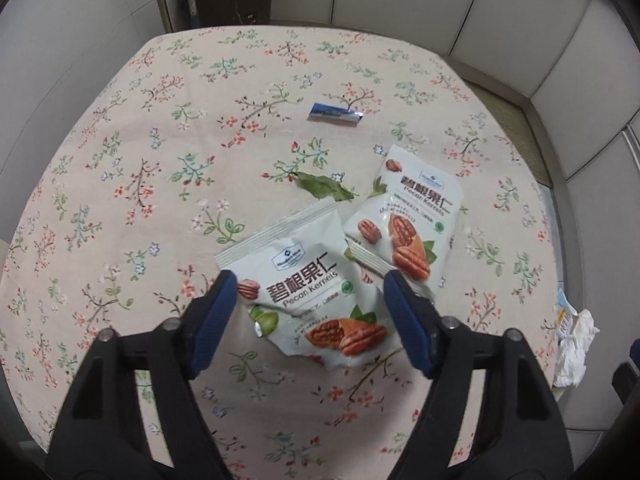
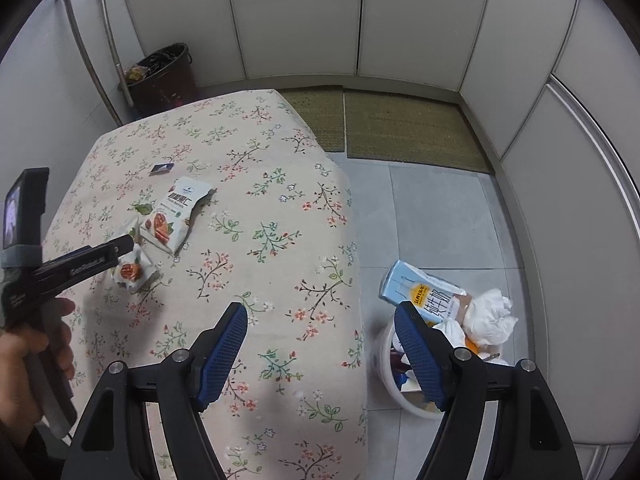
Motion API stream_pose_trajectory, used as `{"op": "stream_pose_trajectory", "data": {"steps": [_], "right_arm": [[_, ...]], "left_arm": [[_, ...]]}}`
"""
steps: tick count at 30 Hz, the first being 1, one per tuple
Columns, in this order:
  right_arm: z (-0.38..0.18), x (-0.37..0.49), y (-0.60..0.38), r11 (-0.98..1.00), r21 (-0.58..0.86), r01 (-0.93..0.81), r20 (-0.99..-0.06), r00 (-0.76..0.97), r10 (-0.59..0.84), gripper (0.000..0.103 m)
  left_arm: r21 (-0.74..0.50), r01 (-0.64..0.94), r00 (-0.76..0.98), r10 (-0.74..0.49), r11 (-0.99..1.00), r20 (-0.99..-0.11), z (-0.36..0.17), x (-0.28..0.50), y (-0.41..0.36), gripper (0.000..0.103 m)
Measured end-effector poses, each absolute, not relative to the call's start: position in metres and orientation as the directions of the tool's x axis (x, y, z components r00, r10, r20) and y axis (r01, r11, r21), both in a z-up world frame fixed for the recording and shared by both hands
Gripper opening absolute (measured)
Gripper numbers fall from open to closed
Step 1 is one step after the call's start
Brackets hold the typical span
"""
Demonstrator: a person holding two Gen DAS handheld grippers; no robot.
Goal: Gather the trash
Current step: 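Move both grippers back over the table toward the pecan snack bags, then grasp a pecan kernel bag with the left gripper while the right grasps the other bag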
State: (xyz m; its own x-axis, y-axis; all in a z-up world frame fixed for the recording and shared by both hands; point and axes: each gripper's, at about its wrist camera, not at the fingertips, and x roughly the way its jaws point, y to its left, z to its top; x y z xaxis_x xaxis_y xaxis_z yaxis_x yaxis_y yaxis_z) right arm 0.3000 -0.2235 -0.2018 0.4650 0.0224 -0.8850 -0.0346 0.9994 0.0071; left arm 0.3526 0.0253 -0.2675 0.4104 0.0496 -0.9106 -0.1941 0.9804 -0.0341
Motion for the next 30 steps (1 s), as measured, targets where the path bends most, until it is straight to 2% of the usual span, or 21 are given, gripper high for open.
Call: {"op": "stream_pose_trajectory", "data": {"steps": [2, 7, 9, 12, 16, 21, 25, 30], "right_arm": [[-0.204, 0.301, -0.227, 1.000, 0.006, -0.030, -0.888, 0.460, 0.020, 0.078], [-0.208, 0.304, -0.236, 1.000, 0.010, -0.009, -0.891, 0.454, 0.013, 0.078], [-0.209, 0.304, -0.238, 1.000, 0.019, -0.003, -0.892, 0.451, 0.018, 0.078], [-0.211, 0.306, -0.235, 1.000, 0.027, -0.009, -0.893, 0.449, 0.028, 0.078], [-0.214, 0.316, -0.223, 0.998, 0.056, -0.030, -0.897, 0.438, 0.063, 0.078], [-0.223, 0.334, -0.192, 0.972, 0.227, -0.057, -0.876, 0.425, 0.229, 0.077], [-0.235, 0.357, -0.154, 0.966, 0.246, -0.080, -0.871, 0.418, 0.257, 0.076], [-0.255, 0.391, -0.115, 0.950, 0.299, -0.092, -0.868, 0.388, 0.310, 0.071]], "left_arm": [[-0.034, -0.187, 0.409, 0.046, 0.982, -0.911, -0.273, 0.356, 0.023, 0.067], [-0.048, -0.171, 0.401, 0.025, 0.984, -0.916, -0.275, 0.360, 0.022, 0.039], [-0.089, -0.171, 0.394, -0.014, 0.981, -0.919, -0.273, 0.359, 0.026, 0.017], [-0.113, -0.170, 0.376, -0.042, 0.979, -0.926, -0.272, 0.358, 0.035, 0.004], [-0.152, -0.168, 0.365, -0.082, 0.974, -0.927, -0.261, 0.349, 0.052, 0.003], [-0.219, -0.135, 0.415, -0.145, 0.966, -0.898, -0.225, 0.334, 0.079, 0.002], [-0.200, -0.083, 0.457, -0.141, 0.976, -0.878, -0.201, 0.321, 0.091, 0.002], [-0.212, -0.039, 0.470, -0.170, 0.976, -0.866, -0.187, 0.309, 0.103, 0.002]]}}
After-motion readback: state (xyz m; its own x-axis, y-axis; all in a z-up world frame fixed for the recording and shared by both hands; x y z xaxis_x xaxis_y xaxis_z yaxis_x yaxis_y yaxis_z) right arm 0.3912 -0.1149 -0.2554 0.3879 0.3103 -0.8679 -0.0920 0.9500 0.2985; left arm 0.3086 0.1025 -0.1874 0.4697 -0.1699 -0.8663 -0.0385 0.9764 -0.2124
